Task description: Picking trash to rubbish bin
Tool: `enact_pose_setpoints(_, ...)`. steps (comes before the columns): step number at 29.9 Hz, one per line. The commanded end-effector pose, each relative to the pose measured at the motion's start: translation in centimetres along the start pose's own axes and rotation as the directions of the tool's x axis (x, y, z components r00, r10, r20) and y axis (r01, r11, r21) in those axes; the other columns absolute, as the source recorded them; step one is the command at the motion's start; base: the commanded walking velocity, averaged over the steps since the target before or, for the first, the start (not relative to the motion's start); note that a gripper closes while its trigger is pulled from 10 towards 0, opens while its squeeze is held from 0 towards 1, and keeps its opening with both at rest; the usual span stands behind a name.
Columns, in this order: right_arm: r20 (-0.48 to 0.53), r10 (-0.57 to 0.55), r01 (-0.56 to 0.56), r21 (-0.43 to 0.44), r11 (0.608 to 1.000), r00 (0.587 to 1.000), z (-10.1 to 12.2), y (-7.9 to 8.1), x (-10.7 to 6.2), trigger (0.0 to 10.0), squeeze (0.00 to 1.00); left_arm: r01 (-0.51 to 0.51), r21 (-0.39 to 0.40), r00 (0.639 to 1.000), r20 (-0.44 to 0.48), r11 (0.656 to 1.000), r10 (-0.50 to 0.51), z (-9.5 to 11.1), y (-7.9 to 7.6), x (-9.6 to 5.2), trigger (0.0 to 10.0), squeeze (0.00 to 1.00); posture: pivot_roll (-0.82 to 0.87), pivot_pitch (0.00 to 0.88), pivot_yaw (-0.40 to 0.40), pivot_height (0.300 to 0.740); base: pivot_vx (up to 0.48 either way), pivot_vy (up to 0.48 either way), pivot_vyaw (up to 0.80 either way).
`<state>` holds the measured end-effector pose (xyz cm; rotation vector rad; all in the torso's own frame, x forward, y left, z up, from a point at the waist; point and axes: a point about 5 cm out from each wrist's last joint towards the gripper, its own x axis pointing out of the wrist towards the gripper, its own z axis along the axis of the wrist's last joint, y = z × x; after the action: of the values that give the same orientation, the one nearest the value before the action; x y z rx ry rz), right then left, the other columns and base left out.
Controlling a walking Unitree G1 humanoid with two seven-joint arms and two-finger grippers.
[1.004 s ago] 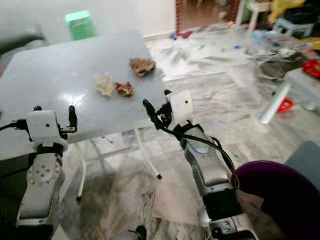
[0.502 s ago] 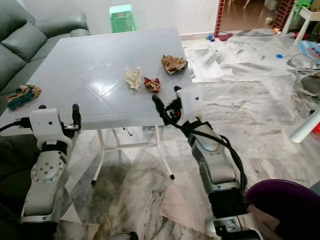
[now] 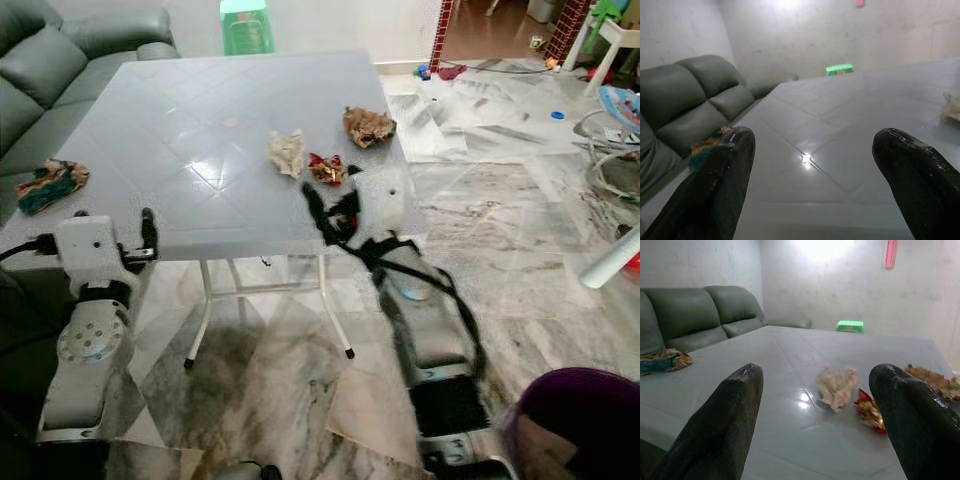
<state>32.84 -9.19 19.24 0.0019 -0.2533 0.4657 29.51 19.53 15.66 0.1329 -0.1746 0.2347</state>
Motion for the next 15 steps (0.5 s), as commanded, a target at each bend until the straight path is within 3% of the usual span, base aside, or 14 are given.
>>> enact_pose_setpoints(1,0.028,-0.056,0.057,-0.028,0.998,0.998,0.5,-0.9,-0.3,10.0,0.00,0.042,-0.021,0.999,-0.025,0.999,-0.043,-0.2,-0.7,-0.1,10.0,0.00,-0.02,0.058,0.032,0.740,0.000,0.480,0.00)
enact_pose_setpoints(13,0.054,-0.168,0.172,-0.091,0.981,0.984,0.3,-1.9,0.0,10.0,0.00,0.101,-0.027,0.994,-0.030,0.994,-0.102,-0.1,-1.7,-0.3,10.0,0.00,0.02,0.036,0.046,0.740,0.000,0.480,0.00)
enact_pose_setpoints(15,0.065,-0.193,0.198,-0.091,0.976,0.979,0.5,-2.3,0.1,10.0,0.00,0.119,-0.033,0.992,-0.028,0.992,-0.120,0.0,-1.9,-0.3,10.0,0.00,0.02,0.031,0.056,0.740,0.000,0.169,0.00)
